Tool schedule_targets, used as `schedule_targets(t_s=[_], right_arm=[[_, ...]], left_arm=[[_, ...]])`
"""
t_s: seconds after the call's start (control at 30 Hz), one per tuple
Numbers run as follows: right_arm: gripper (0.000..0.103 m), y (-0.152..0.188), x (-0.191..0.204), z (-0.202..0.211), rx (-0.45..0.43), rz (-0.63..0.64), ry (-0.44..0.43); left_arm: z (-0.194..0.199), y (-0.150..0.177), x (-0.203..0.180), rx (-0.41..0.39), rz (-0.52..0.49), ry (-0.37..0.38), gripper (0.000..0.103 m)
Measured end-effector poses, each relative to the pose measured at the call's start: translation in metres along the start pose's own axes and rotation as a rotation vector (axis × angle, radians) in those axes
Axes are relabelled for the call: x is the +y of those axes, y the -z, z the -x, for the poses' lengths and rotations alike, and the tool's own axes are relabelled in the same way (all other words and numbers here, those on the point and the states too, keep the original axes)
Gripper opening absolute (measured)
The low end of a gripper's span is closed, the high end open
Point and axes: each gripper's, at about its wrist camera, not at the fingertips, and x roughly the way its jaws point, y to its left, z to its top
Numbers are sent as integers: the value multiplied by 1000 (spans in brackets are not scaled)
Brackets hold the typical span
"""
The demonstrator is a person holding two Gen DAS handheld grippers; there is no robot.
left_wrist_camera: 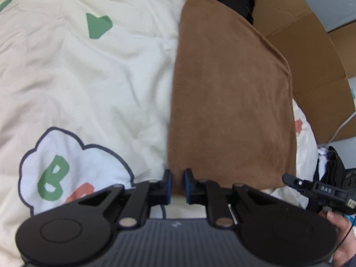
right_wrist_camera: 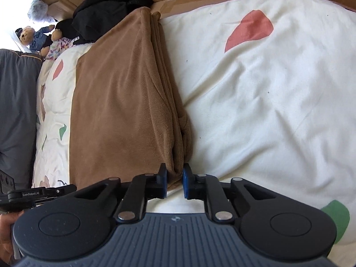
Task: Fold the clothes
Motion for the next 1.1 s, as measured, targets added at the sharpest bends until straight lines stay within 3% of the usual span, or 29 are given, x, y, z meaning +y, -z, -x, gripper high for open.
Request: schedule_targets(t_s=[0.6, 0.7, 0.77, 0.8, 0.9, 0.97, 1.07, 1.1], right_arm=[[12, 39, 13, 32, 71, 14, -8], [12, 48, 13, 29, 89, 14, 2], [14, 51, 12, 23, 100, 34, 31], [14, 53, 12, 20, 106, 43, 45], [25, 54, 10, 12, 119, 60, 85], [42, 53, 10, 13, 115, 72, 102], [46, 52, 10, 15, 117, 85, 118], [46, 52, 11, 17, 116, 85, 120]], left_arm=[[37, 10, -2, 63, -63, -28, 10], [33, 19, 3, 81, -87, -45, 10], [20, 24, 6, 100, -86, -97, 5], [15, 25, 9, 112, -72, -125, 13], [5, 24, 21, 133, -15, -157, 18], [5, 18, 23, 132, -8, -145, 22], [11, 12, 20, 118, -17, -150, 42], [14, 10, 19, 111, -21, -154, 43]])
